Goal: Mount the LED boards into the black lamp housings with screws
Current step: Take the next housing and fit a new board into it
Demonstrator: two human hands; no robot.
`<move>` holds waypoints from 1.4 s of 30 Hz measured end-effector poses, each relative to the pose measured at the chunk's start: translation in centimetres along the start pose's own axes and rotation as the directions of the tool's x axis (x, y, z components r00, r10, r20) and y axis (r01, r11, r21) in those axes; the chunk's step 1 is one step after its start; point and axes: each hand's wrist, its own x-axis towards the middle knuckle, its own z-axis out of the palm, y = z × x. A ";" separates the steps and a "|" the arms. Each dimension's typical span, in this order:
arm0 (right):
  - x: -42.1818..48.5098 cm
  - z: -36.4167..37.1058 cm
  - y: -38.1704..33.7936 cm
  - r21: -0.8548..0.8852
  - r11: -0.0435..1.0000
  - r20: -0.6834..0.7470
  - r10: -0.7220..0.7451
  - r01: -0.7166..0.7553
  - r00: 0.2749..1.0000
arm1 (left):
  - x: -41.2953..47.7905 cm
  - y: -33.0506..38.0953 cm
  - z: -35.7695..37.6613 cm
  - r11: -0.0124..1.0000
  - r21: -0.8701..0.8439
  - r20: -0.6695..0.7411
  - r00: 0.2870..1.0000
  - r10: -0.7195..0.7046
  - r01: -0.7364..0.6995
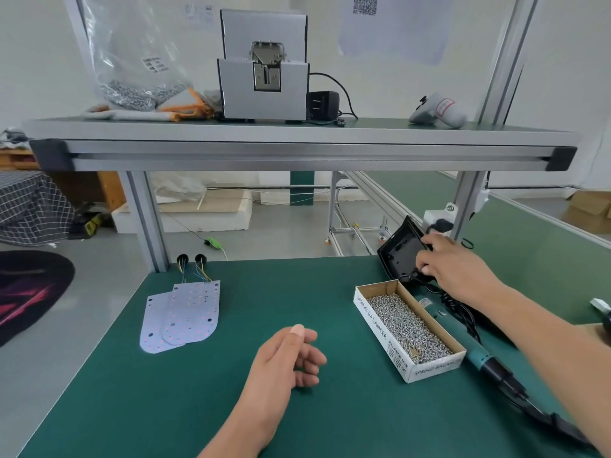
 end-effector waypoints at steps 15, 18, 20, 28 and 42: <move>-0.7 0.8 1.4 -0.083 0.980 -0.111 -0.189 0.180 0.976 | 0.1 -0.1 -0.1 0.999 0.033 -0.008 1.000 -0.001 0.001; -0.9 1.5 1.7 -0.016 0.983 -0.146 -0.183 0.183 0.972 | 0.1 -0.1 -0.1 0.999 0.033 -0.012 1.000 -0.009 0.010; -1.0 1.8 2.0 0.010 0.984 -0.150 -0.175 0.178 0.973 | 0.1 -0.1 -0.1 0.999 0.035 -0.017 1.000 -0.013 0.014; -0.5 0.1 1.3 -0.155 0.975 0.039 -0.158 0.162 0.987 | 0.1 -0.1 -0.1 0.999 0.023 -0.033 0.999 -0.021 0.022; -1.4 -1.0 0.8 -0.104 0.986 -0.071 -0.135 0.127 0.988 | 0.0 -0.1 -0.1 1.000 0.018 -0.023 1.000 -0.020 0.021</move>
